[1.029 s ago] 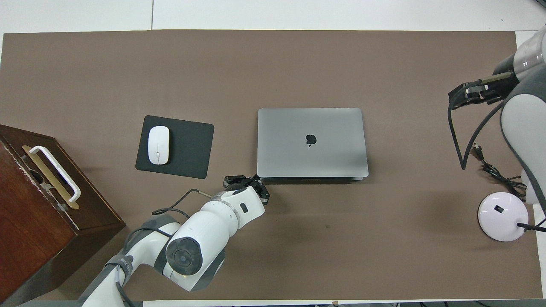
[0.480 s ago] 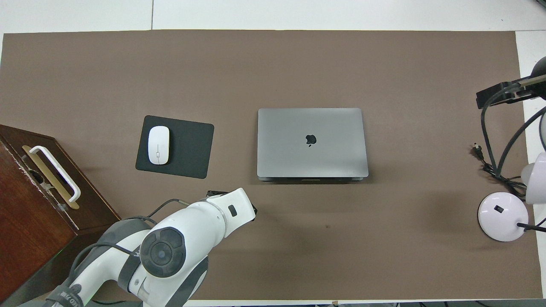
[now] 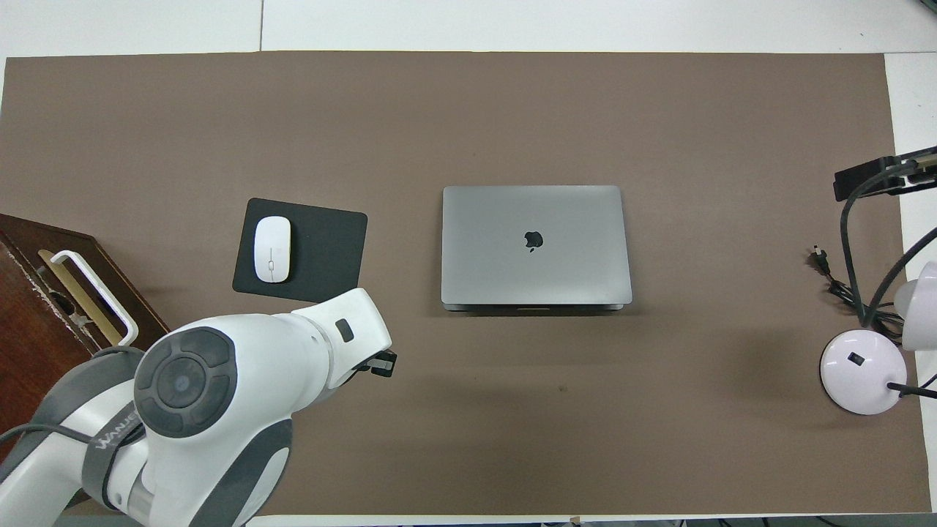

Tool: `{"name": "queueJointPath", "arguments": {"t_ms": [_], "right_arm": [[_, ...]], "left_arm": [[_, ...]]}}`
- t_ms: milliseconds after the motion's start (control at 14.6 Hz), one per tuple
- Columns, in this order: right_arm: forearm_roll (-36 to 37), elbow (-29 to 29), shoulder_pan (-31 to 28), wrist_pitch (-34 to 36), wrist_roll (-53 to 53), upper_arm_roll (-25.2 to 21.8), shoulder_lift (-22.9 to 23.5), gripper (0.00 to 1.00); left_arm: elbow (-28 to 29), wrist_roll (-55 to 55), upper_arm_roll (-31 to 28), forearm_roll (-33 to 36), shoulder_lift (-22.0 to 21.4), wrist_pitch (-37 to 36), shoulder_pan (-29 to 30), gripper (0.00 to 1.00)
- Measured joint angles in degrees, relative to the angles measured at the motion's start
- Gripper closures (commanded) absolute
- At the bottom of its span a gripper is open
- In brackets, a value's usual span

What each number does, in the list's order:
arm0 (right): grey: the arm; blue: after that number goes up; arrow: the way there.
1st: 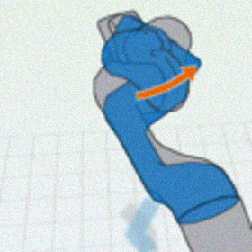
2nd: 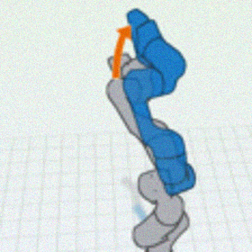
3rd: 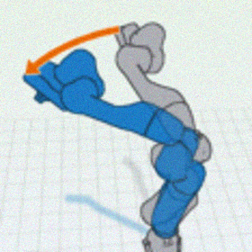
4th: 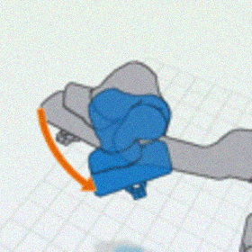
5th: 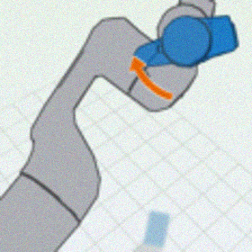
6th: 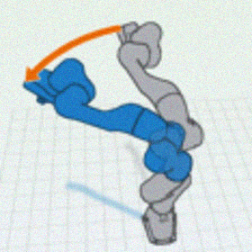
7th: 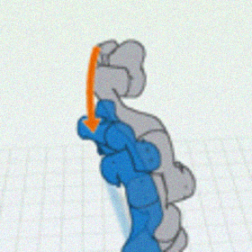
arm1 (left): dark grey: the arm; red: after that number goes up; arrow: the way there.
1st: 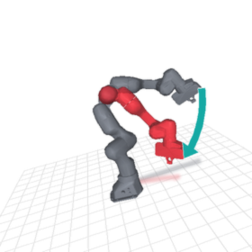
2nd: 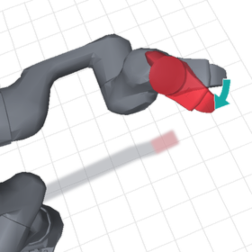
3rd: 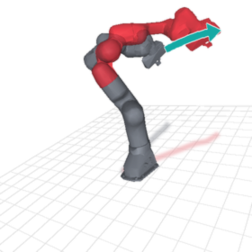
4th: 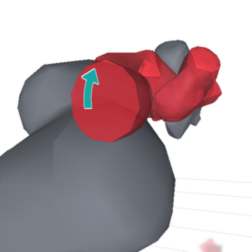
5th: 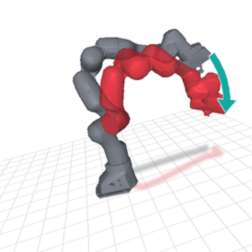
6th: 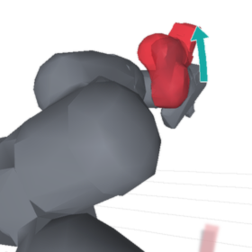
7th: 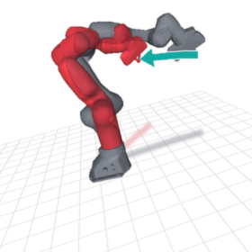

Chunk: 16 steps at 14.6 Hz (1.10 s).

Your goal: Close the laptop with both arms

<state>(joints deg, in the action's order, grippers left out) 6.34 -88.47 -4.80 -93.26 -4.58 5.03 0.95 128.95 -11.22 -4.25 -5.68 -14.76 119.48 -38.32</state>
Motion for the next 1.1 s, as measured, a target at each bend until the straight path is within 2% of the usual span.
{"name": "queueJointPath", "arguments": {"t_ms": [343, 412, 480, 1098], "right_arm": [[-3.86, -4.0, 0.45, 0.0, 6.56, 0.9, -3.86, 0.0], [-4.16, -4.07, 1.09, 0.0, 7.42, 0.95, -3.98, 0.0], [-4.22, -4.16, 1.89, 0.0, 8.55, 0.97, -4.12, 0.0], [-4.23, -6.01, 2.88, -0.01, 9.97, 1.06, -5.12, 0.0]], "left_arm": [[-6.96, 3.97, -0.13, 2.79, -0.39, -11.0, 6.42, 1.0], [-8.22, 5.1, -0.19, 2.85, -0.43, -12.53, 8.26, 0.47], [-9.3, 5.93, -0.25, 2.89, -0.46, -13.74, 10.28, 0.0], [-13.55, 6.79, -0.31, 3.71, -0.55, -16.51, 23.56, 0.0]]}}
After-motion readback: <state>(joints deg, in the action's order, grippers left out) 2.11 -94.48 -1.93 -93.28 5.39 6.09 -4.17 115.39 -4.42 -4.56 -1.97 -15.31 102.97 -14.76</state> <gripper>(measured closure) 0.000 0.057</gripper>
